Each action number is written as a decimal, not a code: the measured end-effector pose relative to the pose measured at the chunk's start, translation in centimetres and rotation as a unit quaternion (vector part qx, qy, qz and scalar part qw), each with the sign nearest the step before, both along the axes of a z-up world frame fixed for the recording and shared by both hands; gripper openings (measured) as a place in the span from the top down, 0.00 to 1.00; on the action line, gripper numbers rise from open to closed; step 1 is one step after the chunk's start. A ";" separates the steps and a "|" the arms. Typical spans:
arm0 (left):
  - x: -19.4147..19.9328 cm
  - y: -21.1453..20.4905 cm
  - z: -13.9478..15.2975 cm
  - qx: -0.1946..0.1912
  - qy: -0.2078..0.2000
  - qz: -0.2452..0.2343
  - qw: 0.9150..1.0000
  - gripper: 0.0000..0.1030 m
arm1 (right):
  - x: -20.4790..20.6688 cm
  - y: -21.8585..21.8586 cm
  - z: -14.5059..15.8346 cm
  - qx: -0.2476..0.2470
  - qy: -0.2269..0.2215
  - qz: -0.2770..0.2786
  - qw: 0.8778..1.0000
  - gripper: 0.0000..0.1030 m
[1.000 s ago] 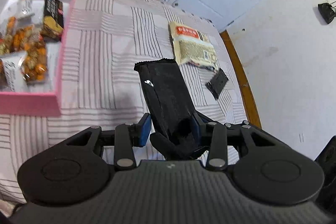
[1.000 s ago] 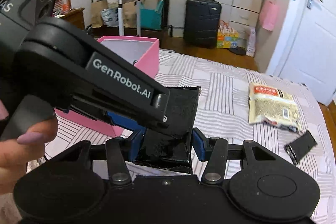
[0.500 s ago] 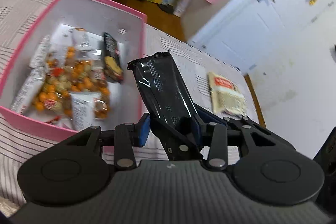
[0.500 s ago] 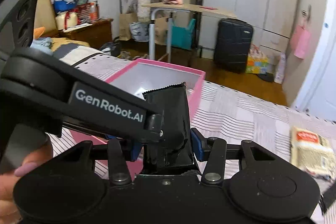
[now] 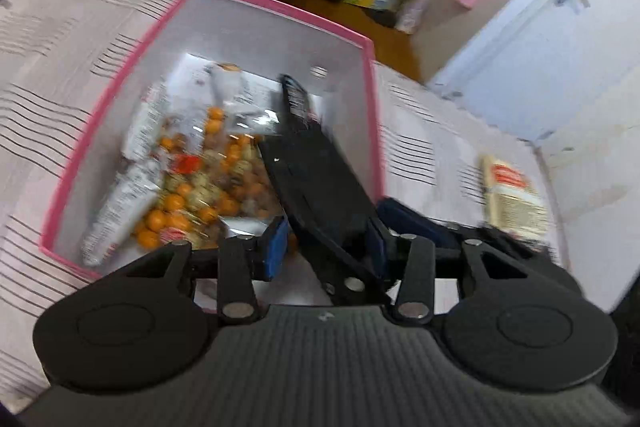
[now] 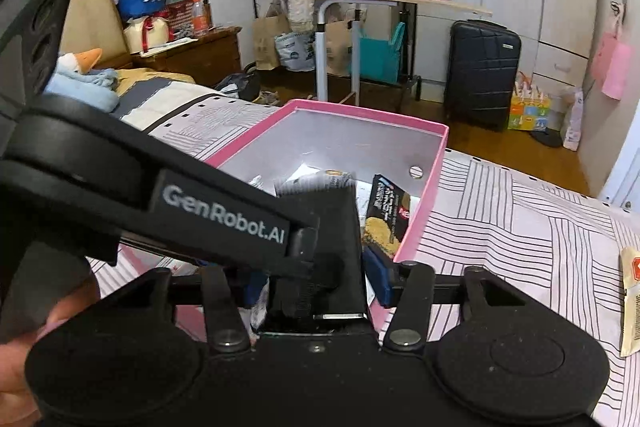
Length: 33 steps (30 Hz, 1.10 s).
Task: Organize snacks
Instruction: 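Lower the black bar into the pink box and open the left tool, then reach the left tool to the other black bar and close on it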
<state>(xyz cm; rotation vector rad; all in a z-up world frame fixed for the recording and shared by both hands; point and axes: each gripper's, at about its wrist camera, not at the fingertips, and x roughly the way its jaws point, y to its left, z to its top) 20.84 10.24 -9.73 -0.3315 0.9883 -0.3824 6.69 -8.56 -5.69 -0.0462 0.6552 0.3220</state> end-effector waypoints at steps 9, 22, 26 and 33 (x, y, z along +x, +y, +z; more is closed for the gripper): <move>-1.2 -1.9 3.4 0.064 -0.033 -0.041 0.997 0.56 | -5.1 -5.0 2.3 0.044 -0.022 -0.035 0.998 0.36; -4.2 -11.9 6.7 0.054 -0.056 -0.163 0.984 0.58 | -12.0 -19.5 3.2 0.002 -0.032 -0.177 0.984 0.36; -5.0 -16.5 6.5 0.053 -0.056 -0.199 0.977 0.58 | -12.9 -23.8 1.7 0.017 -0.022 -0.222 0.975 0.36; -5.3 -25.1 3.9 0.038 -0.057 -0.257 0.964 0.59 | -12.5 -30.5 -4.4 -0.045 -0.023 -0.319 0.947 0.29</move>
